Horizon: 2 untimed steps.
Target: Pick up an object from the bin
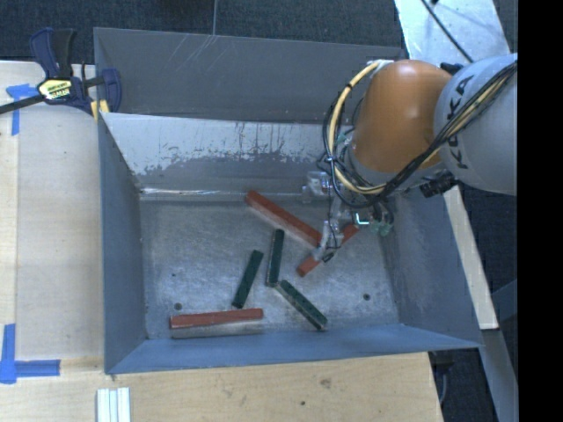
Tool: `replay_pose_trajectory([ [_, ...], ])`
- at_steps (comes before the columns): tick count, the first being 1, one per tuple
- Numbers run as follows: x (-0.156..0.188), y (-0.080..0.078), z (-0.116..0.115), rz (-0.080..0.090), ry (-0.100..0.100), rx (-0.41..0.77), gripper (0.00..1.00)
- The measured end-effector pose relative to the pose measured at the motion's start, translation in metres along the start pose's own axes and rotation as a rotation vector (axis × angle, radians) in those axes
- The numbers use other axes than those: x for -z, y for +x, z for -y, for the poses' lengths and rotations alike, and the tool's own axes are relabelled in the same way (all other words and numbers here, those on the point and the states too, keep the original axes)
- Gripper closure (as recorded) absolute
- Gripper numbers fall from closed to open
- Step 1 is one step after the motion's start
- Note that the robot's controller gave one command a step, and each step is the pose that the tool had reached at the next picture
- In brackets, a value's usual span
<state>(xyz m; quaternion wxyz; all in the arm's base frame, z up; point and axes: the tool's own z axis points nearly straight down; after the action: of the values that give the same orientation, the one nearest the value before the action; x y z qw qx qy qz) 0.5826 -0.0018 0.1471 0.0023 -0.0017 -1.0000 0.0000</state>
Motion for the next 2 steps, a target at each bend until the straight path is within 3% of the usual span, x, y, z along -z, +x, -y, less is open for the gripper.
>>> replay_pose_trajectory([
  [1,-0.079,0.009,-0.062,0.002,-0.002,0.034,0.0],
  [2,-0.008,0.062,-0.07,0.009,0.0,0.253,0.0],
])
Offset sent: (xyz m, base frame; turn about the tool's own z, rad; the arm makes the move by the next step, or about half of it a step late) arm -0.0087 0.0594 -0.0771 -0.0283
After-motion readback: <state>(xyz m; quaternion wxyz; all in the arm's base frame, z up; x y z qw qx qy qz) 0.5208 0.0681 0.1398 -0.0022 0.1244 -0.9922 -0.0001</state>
